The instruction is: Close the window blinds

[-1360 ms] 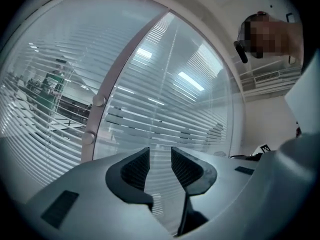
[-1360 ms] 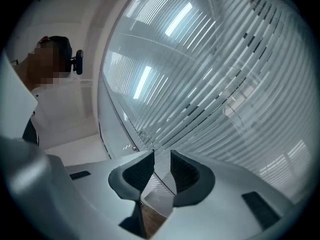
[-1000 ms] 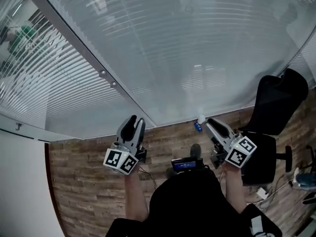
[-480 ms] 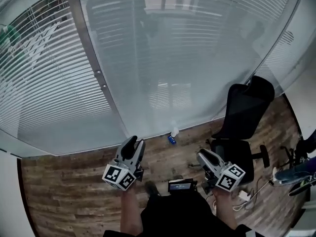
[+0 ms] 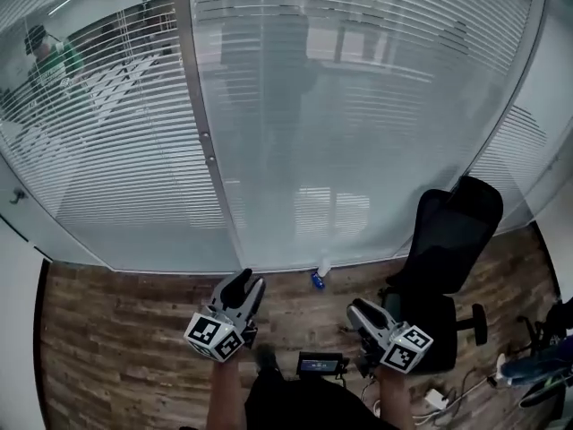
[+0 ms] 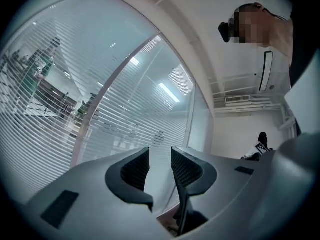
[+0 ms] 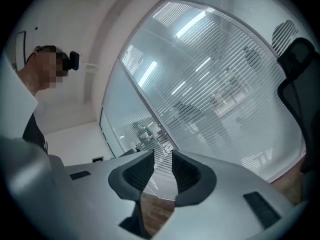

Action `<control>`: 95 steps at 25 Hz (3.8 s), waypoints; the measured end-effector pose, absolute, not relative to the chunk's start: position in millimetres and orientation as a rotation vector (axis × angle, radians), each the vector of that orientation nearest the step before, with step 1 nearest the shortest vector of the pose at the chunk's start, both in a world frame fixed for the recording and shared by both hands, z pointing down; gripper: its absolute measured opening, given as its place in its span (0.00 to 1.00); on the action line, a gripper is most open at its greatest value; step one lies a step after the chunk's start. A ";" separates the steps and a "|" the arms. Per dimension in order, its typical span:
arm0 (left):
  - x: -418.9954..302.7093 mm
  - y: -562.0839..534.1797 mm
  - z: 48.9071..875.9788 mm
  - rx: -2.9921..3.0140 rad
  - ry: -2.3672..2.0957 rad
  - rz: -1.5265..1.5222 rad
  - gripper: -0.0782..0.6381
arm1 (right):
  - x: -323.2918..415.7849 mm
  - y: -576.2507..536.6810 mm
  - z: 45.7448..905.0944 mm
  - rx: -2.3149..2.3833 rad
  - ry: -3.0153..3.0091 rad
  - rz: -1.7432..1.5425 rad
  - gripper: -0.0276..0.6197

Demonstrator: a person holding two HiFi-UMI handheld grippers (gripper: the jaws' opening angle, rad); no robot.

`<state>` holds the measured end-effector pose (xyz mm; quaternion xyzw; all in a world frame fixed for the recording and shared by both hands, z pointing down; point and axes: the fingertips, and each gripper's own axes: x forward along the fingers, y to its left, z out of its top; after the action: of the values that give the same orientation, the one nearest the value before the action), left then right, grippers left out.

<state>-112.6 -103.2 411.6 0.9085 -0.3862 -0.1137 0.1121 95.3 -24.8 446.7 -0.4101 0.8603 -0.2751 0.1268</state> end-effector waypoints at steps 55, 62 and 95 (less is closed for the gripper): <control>-160.0 225.9 418.6 2.369 -1.582 -0.093 0.31 | 76.5 176.6 458.1 -0.768 2.672 -1.011 0.20; -141.3 224.3 397.5 2.450 -1.559 -0.029 0.31 | 82.1 183.9 459.0 -0.759 2.601 -1.004 0.20; -98.7 264.2 383.9 2.737 -0.892 -0.260 0.31 | 73.2 306.1 411.3 -1.184 2.419 -0.784 0.19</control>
<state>-98.7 264.2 383.9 0.9395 -0.3061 -0.0894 0.1251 73.2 306.1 411.3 -0.4163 0.8501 -0.2756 0.1676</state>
